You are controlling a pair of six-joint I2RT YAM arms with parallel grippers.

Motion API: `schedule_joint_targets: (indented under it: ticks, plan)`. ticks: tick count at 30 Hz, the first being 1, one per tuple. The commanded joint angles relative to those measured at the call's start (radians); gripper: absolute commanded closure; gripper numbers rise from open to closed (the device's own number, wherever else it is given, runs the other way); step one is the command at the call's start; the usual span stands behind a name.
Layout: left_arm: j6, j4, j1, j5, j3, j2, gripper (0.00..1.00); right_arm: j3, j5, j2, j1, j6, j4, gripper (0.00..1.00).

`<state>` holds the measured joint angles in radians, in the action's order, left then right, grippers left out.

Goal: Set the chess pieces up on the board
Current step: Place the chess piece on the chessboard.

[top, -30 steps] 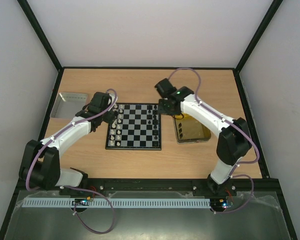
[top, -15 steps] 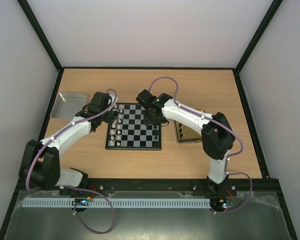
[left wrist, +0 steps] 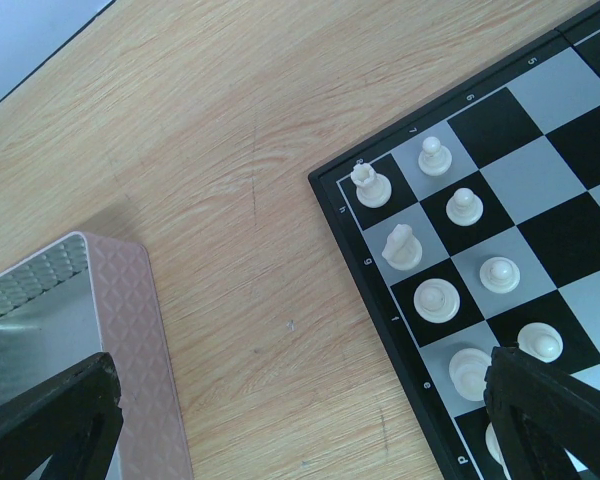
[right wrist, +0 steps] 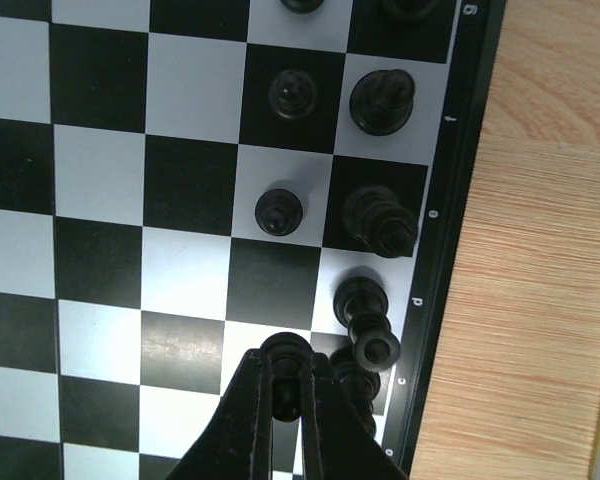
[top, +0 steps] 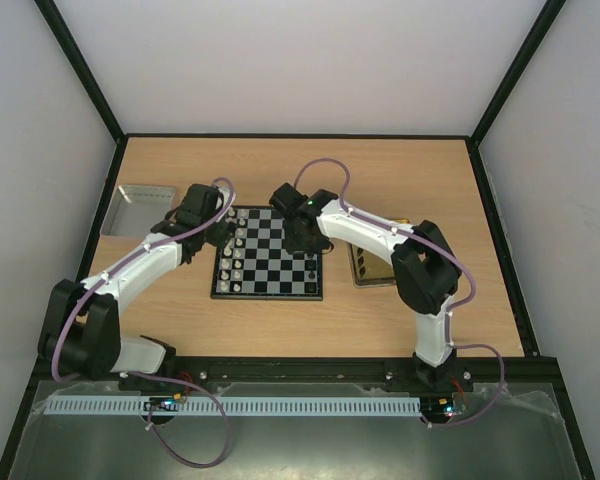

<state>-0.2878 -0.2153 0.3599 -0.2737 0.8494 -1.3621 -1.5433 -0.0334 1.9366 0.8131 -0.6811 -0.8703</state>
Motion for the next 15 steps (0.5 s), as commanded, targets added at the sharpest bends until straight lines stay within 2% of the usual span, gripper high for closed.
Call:
schedule_joint_targets:
  ticks: [1,15]
  plan:
    - [-0.008,0.010,0.003,-0.013,-0.010,-0.008,0.01,-0.004,-0.003,0.039,0.008,0.012,0.015,0.98]
    - [-0.008,0.010,0.004,-0.013,-0.013,-0.006,0.01,-0.034,-0.001,0.099,0.008,0.031,0.018,0.98]
